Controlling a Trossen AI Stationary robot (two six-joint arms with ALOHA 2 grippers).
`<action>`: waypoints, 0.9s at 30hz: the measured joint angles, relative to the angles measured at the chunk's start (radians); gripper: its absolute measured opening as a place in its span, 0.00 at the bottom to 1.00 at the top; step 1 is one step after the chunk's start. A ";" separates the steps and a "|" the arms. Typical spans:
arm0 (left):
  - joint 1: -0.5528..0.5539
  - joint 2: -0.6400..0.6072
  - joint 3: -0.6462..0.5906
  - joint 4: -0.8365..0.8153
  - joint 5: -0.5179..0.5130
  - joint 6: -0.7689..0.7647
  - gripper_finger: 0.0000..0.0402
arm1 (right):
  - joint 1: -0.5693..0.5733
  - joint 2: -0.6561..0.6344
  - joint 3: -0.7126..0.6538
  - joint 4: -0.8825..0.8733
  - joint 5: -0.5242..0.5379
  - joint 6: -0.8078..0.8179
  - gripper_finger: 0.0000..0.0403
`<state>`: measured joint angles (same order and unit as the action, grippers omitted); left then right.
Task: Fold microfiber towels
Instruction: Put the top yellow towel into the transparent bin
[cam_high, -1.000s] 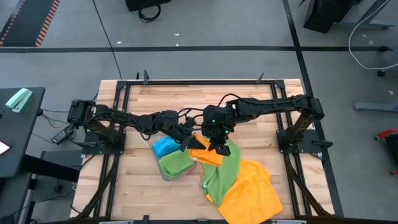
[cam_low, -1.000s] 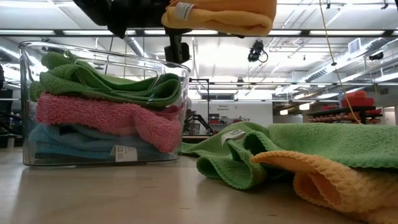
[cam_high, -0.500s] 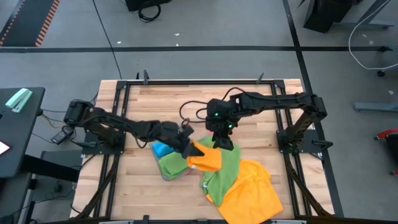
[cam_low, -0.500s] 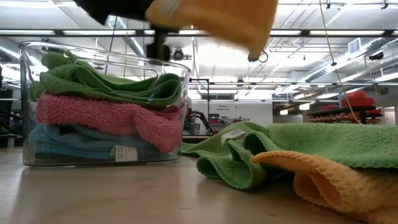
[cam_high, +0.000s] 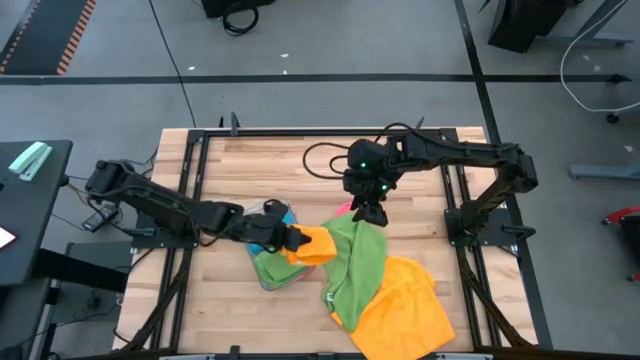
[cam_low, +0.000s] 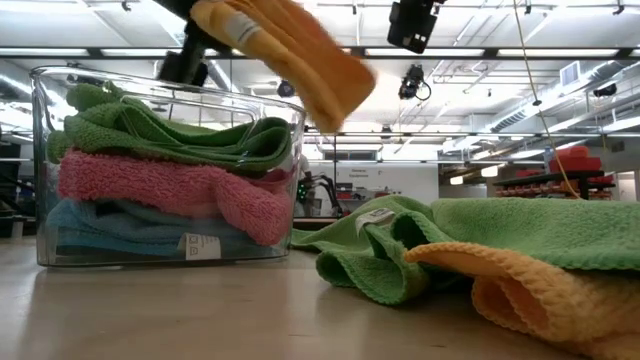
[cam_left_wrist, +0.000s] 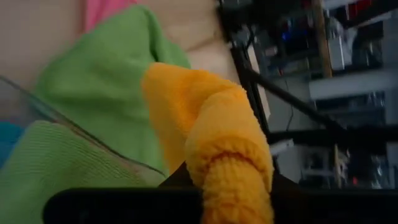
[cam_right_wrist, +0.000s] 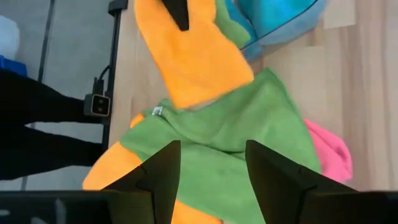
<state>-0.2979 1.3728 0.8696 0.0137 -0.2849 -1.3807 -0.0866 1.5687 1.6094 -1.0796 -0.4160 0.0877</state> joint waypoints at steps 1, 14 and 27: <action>-0.013 -0.010 0.000 -0.021 -0.034 -0.016 0.06 | -0.006 -0.005 0.000 -0.001 0.000 -0.006 0.47; -0.215 -0.062 -0.001 -0.262 -0.306 -0.309 0.07 | -0.077 -0.020 0.000 -0.002 0.001 -0.096 0.47; -0.307 0.010 -0.001 -0.328 -0.411 -0.360 0.09 | -0.081 -0.020 0.000 0.002 0.000 -0.074 0.47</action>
<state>-0.6049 1.3824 0.8684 -0.3144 -0.6961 -1.7405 -0.1673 1.5488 1.6093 -1.0777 -0.4158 0.0138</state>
